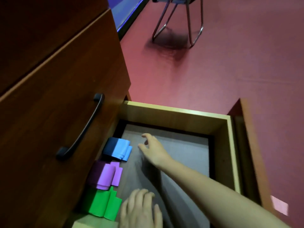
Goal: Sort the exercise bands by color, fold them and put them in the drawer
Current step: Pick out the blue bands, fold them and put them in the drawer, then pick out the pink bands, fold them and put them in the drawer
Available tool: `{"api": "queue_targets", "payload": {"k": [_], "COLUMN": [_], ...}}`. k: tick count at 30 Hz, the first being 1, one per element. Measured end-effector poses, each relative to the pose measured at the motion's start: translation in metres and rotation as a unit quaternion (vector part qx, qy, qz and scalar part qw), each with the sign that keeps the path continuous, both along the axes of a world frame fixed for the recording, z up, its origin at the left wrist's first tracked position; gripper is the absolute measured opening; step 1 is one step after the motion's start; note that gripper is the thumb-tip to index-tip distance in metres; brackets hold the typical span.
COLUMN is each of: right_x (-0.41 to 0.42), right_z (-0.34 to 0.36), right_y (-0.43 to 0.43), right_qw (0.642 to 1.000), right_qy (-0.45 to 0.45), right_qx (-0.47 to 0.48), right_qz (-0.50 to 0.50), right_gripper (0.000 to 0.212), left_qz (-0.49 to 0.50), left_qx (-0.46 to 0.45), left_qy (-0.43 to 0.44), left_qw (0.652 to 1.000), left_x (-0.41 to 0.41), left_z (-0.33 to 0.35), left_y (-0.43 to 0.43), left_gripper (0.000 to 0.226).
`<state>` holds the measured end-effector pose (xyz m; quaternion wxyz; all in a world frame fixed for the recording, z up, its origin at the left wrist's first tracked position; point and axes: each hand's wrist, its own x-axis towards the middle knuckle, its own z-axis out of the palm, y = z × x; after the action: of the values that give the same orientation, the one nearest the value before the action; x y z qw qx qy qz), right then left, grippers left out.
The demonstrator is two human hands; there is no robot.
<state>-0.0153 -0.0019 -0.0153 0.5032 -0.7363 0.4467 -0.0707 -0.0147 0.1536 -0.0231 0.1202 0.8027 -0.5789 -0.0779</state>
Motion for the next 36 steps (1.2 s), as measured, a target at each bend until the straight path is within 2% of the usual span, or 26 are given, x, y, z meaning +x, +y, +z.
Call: {"api": "queue_targets", "payload": {"k": [2,3,5,7,9,11,13,16,18,20,23,26,32,36], "right_x": [-0.043,-0.073,-0.128,-0.199,-0.261,-0.325,-0.377,-0.44,-0.461,-0.482,-0.499,-0.514,-0.537,-0.554], "right_z": [0.031,0.051,0.087,0.123,0.143,0.161,0.168,0.174,0.171,0.172,0.165,0.151,0.105,0.058], "right_y": [0.008,0.017,0.039,0.072,0.103,0.135,0.162,0.21,0.23,0.253,0.267,0.272,0.255,0.222], "right_qw": [0.999,0.999,0.996,0.993,0.986,0.975,0.959,0.928,0.917,0.9,0.885,0.875,0.834,0.824], "right_qy": [-0.032,-0.05,-0.085,-0.102,-0.119,-0.117,-0.114,-0.12,-0.125,-0.144,-0.163,-0.164,-0.182,-0.151], "right_qx": [-0.021,-0.022,-0.008,-0.006,-0.005,-0.021,-0.041,-0.06,-0.055,-0.05,-0.044,-0.028,0.012,0.041], "right_qz": [0.007,0.004,-0.01,-0.061,-0.117,-0.189,-0.255,-0.347,-0.375,-0.409,-0.433,-0.454,-0.52,-0.544], "right_gripper": [0.034,0.029,0.021,0.024,0.033,0.038,0.045,0.052,0.046,0.04,0.035,0.035,0.03,0.035], "left_qz": [0.052,0.065,0.058,0.044,0.1,0.1,0.065,-0.059,-0.15,-0.226,-0.277,-0.293,-0.301,-0.286], "left_qx": [-0.068,-0.058,0.033,0.048,0.074,0.073,0.041,-0.047,-0.083,-0.088,-0.054,-0.013,0.085,0.146], "left_qy": [0.008,-0.009,0.001,0.031,0.045,0.064,0.098,0.177,0.209,0.213,0.201,0.19,0.185,0.187], "left_qw": [0.996,0.996,0.998,0.997,0.991,0.99,0.992,0.981,0.963,0.946,0.938,0.937,0.932,0.928], "left_x": [0.003,0.004,0.002,-0.002,0.004,-0.013,-0.048,-0.14,-0.197,-0.257,-0.304,-0.321,-0.332,-0.345], "left_z": [0.013,0.011,0.015,0.018,0.023,0.037,0.063,0.11,0.133,0.148,0.15,0.137,0.099,0.063], "left_y": [0.014,0.016,0.017,0.016,0.017,0.012,-0.001,-0.014,-0.018,-0.01,0.002,0.005,-0.023,-0.057], "left_gripper": [0.03,0.031,0.031,0.025,0.017,0.024,0.024,0.03,0.035,0.028,0.027,0.028,0.025,0.023]}}
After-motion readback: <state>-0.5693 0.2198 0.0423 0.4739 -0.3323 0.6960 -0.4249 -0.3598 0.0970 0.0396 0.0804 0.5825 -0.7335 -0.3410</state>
